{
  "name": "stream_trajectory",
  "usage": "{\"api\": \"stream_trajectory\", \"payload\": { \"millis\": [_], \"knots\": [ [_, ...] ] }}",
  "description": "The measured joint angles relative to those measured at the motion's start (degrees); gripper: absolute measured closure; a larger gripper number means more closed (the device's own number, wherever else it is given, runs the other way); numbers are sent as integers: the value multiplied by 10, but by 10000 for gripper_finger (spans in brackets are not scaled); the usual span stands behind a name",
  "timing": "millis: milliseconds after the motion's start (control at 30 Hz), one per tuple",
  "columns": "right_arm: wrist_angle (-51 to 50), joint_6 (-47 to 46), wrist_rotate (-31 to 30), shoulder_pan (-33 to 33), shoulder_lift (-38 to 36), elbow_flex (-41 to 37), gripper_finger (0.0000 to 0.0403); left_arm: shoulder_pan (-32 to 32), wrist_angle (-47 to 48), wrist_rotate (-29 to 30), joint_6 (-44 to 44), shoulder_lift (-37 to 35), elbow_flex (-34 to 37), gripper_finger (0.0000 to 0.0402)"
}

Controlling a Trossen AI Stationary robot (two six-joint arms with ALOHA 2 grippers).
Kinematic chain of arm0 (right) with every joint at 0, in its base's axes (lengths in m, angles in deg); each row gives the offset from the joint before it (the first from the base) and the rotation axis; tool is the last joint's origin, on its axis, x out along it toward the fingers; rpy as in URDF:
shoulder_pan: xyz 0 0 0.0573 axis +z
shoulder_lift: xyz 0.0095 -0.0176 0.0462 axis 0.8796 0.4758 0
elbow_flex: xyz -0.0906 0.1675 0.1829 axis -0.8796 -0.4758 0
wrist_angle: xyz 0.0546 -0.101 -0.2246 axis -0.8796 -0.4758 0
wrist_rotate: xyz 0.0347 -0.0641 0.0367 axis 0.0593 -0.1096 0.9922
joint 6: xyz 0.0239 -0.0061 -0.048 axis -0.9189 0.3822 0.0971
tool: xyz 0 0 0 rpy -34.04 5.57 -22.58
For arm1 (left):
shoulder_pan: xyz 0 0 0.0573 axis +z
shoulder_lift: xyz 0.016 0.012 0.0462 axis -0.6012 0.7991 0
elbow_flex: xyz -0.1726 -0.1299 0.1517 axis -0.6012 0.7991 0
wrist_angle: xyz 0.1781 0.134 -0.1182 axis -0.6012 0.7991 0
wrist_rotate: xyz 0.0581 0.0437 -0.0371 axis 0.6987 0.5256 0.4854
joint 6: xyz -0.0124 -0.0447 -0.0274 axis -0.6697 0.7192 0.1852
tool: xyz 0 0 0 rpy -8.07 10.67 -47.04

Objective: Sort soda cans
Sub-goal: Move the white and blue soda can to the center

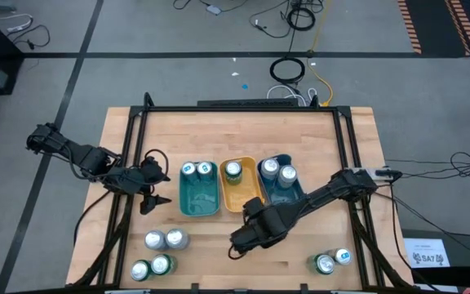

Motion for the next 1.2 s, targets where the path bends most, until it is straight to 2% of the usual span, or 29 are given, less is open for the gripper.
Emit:
{"api": "stream_trajectory", "payload": {
  "millis": [133, 233, 467, 700, 900, 1200],
  "knots": [
    [-1, -29, -36, 18, -36, 0, 135, 0, 0, 0, 0, 0, 0, 20],
    [-1, -42, -90, 37, -60, 0, 135, 0, 0, 0, 0, 0, 0, 20],
    [4, -63, -161, 64, -82, 1, 135, 0, 0, 0, 0, 0, 0, 20],
    [18, 16, -160, 64, -82, 0, 135, 0, 0, 0, -1, 0, 0, 20],
    [0, 15, -155, 60, -82, 0, 127, 0, -1, 1, 0, 0, 0, 20],
    [0, 55, -141, 55, -82, -1, 41, 0, -1, 5, 0, 0, 0, 20]
  ]
}}
